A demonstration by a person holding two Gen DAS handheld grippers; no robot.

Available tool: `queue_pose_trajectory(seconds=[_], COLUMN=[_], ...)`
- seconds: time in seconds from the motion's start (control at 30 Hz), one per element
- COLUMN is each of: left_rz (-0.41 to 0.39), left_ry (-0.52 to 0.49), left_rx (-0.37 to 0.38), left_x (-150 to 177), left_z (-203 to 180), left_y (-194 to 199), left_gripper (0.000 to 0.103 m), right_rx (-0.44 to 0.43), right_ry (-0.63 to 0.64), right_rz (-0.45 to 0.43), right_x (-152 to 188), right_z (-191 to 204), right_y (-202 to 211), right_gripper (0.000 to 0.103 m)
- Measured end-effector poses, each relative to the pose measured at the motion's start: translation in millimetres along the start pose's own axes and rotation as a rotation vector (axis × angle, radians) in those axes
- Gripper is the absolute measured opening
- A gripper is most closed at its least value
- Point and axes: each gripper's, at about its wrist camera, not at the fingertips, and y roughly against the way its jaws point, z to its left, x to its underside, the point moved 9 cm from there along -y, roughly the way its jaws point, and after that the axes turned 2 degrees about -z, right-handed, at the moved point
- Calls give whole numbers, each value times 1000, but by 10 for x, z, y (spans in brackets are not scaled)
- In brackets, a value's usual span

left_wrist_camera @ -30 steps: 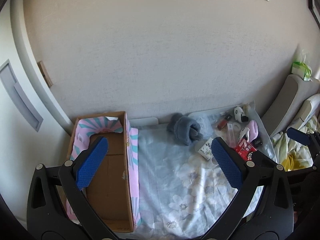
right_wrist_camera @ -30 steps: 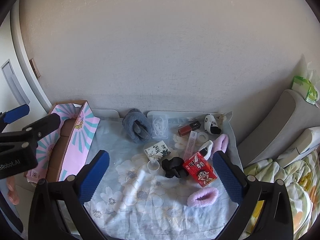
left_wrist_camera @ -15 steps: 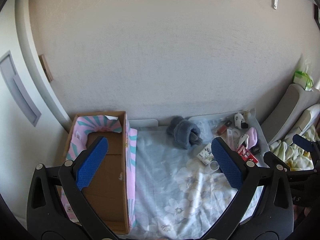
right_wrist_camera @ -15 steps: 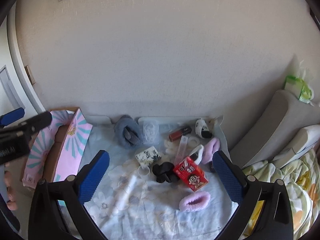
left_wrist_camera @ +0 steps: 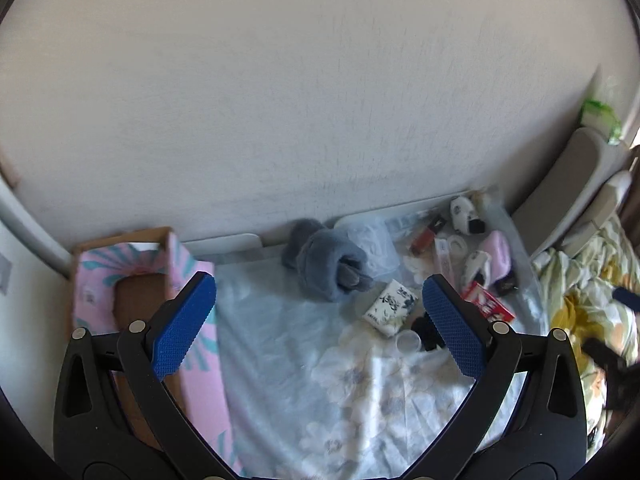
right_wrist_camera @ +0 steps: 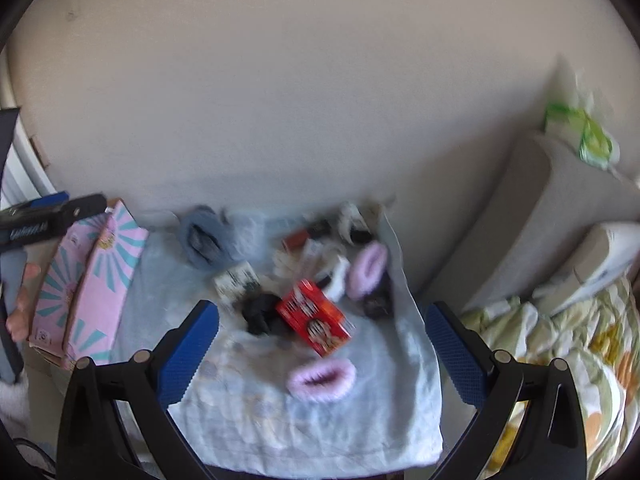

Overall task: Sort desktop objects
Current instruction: 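Move both tools over the cluttered sheet toward the objects, then grasp the grey plush with the left tool while the right tool grasps the red milk carton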

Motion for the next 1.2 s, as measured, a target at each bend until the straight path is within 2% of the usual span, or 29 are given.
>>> queue_pose_trajectory(seconds=[0.2, 0.3, 0.43, 0.57, 0.67, 0.7, 0.73, 0.83, 0.9, 0.93, 0.97, 1.03, 1.2], left_rz=[107, 137, 165, 180, 189, 189, 190, 198, 187, 182, 176, 166, 158], left_ry=[12, 37, 56, 132, 154, 155, 159, 186, 182, 173, 164, 151, 162], left_rx=[-85, -109, -172, -197, -219, -227, -226, -200, -203, -206, -206, -198, -181], left_x=[94, 138, 180, 211, 235, 244, 251, 285, 291, 293, 295, 290, 314], left_z=[-92, -102, -98, -25, -1, 1, -2, -27, -45, -59, -78, -97, -60], left_y=[-798, -1058, -1366, -1589, -1732, -1772, -1797, -1867, -1865, -1855, -1834, -1791, -1657], left_gripper=[103, 103, 102, 101, 99, 92, 80, 59, 51, 46, 44, 36, 31], right_rx=[-24, -54, -74, -73, -83, -80, -77, -71, -84, -87, -83, -72, -102], right_ry=[89, 126, 181, 242, 283, 304, 324, 370, 383, 388, 395, 401, 355], right_rz=[114, 188, 206, 223, 218, 214, 210, 183, 183, 185, 190, 173, 145], right_x=[324, 435, 483, 552, 605, 612, 617, 598, 594, 596, 608, 608, 545], right_z=[-125, -126, -70, -30, -17, -4, 3, 11, 27, 31, 30, 33, 18], right_y=[-476, -784, -1041, -1251, -1383, -1429, -1466, -1551, -1610, -1633, -1671, -1683, -1585], right_gripper=[103, 103, 103, 103, 103, 103, 103, 100, 85, 73, 62, 61, 60])
